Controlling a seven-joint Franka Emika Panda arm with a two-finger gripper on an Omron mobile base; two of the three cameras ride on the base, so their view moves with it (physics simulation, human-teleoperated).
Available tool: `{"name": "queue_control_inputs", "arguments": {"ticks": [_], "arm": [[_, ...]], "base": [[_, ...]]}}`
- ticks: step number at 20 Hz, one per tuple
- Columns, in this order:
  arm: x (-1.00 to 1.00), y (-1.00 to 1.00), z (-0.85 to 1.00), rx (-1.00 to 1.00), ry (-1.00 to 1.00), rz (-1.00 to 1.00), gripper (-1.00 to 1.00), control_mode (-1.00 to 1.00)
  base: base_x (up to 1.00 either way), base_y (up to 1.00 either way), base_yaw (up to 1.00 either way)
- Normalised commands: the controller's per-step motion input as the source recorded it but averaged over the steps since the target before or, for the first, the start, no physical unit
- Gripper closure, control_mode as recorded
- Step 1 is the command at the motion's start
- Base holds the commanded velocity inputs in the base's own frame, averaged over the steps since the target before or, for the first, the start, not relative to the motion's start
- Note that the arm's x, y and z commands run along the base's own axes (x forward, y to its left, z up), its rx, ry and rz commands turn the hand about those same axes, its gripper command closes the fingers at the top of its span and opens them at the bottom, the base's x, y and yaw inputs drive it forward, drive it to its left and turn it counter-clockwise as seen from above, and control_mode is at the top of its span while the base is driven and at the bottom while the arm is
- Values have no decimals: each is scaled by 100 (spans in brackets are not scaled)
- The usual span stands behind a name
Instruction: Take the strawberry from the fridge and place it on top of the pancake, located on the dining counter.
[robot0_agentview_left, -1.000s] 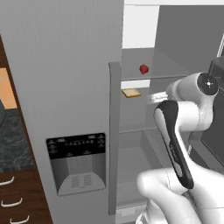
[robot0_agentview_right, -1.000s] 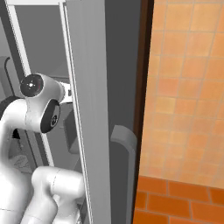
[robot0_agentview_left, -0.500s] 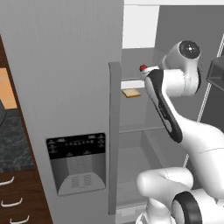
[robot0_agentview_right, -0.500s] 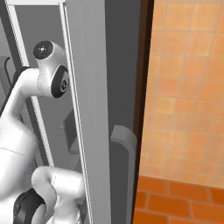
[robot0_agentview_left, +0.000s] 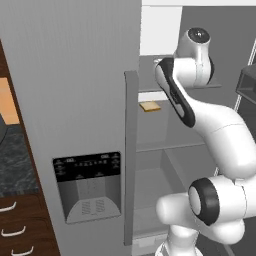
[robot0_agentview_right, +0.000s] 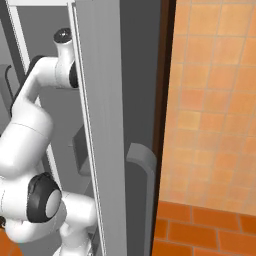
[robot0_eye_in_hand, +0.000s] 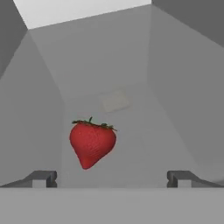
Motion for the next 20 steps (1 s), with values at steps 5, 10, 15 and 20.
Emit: {"name": "queue_control_inputs", "arguments": {"ticks": [5, 10, 15, 20], "arm": [[56, 24, -13, 7, 3, -3, -100, -100], [76, 1, -12, 0, 4, 0, -100, -100], [3, 0, -8, 0, 6, -2, -100, -100], [-34, 0, -7, 0, 1, -7, -100, -100]], "base": [[0, 0, 0], [0, 0, 0], [0, 0, 0], [0, 0, 0]]}}
